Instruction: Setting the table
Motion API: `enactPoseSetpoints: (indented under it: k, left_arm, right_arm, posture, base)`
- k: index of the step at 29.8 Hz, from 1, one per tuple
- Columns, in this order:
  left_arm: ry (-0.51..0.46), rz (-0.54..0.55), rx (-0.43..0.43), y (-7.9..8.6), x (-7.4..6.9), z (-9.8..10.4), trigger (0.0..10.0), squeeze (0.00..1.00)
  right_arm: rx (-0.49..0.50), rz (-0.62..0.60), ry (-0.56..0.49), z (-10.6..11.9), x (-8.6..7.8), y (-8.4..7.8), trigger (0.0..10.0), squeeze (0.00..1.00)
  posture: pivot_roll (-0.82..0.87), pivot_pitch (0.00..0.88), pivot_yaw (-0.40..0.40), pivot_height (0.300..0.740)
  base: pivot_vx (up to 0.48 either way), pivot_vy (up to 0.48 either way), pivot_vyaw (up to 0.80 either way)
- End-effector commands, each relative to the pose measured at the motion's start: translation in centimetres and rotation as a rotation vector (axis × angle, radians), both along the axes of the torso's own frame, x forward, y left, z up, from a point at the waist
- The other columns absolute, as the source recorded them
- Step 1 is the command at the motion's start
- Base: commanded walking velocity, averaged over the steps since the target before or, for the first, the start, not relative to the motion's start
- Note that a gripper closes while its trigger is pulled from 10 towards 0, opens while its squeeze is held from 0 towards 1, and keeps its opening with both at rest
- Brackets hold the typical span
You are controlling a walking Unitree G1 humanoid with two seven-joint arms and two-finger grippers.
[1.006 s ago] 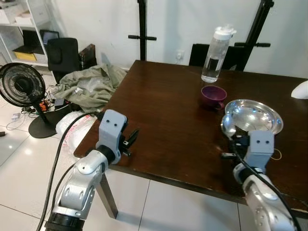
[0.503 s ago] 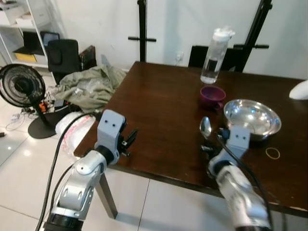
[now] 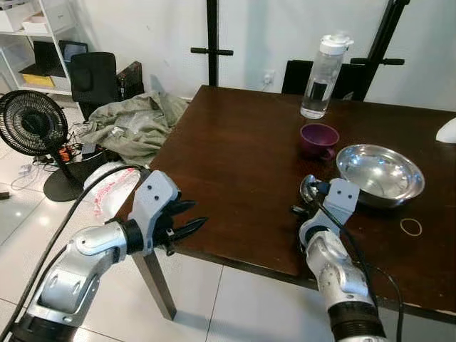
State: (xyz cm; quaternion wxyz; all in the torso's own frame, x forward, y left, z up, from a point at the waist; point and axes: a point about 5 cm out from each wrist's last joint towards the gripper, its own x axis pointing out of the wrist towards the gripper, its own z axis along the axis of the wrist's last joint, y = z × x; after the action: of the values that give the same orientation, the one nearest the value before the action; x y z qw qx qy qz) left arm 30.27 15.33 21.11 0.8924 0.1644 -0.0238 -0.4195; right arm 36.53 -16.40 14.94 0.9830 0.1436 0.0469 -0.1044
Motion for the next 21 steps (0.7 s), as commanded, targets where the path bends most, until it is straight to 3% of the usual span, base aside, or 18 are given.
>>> enactPoseSetpoints:
  k: [1, 6, 7, 8, 14, 15, 21]
  left_arm:
    - [0.005, -0.005, 0.007, 0.4, -0.3, 0.2, 10.0, 0.0]
    - [0.013, -0.014, 0.007, 0.5, -0.5, 0.2, 10.0, 0.0]
    - [0.016, -0.018, 0.007, 0.4, -0.6, 0.2, 10.0, 0.0]
    - [0.02, -0.024, 0.004, 0.3, -0.6, 0.1, 10.0, 0.0]
    - [0.024, -0.031, -0.008, 0.0, -0.7, -0.1, 10.0, 0.0]
    - [0.024, -0.03, -0.012, -0.1, -0.6, -0.1, 10.0, 0.0]
    - [0.027, -0.031, -0.023, -0.4, -0.7, -0.3, 10.0, 0.0]
  right_arm:
    - [-0.029, -0.023, 0.007, -0.3, 0.1, -0.3, 10.0, 0.0]
    - [-0.045, -0.039, 0.003, -0.2, 0.2, -0.5, 10.0, 0.0]
    - [-0.044, -0.041, 0.001, -0.3, 0.3, -0.5, 10.0, 0.37]
    - [-0.042, -0.047, -0.005, -0.3, 0.3, -0.6, 10.0, 1.0]
    - [-0.011, -0.062, -0.076, 0.8, 0.1, -0.9, 10.0, 1.0]
    - [0.01, -0.058, -0.128, 1.8, -0.1, -1.0, 10.0, 0.0]
    - [0.053, -0.016, -0.265, 4.4, -1.2, -1.2, 10.0, 0.0]
  posture:
    - [0.13, 0.158, 0.105, 0.74]
    - [0.12, 0.157, 0.105, 0.74]
    - [0.12, 0.156, 0.104, 0.74]
    - [0.12, 0.155, 0.103, 0.74]
    - [0.11, 0.146, 0.103, 0.74]
    - [0.11, 0.142, 0.102, 0.74]
    - [0.1, 0.137, 0.099, 0.74]
  base:
    - [0.0, 0.0, 0.0]
    - [0.0, 0.0, 0.0]
    - [0.0, 0.0, 0.0]
    - [0.0, 0.0, 0.0]
    - [0.0, 0.0, 0.0]
    - [0.0, 0.0, 0.0]
    - [0.0, 0.0, 0.0]
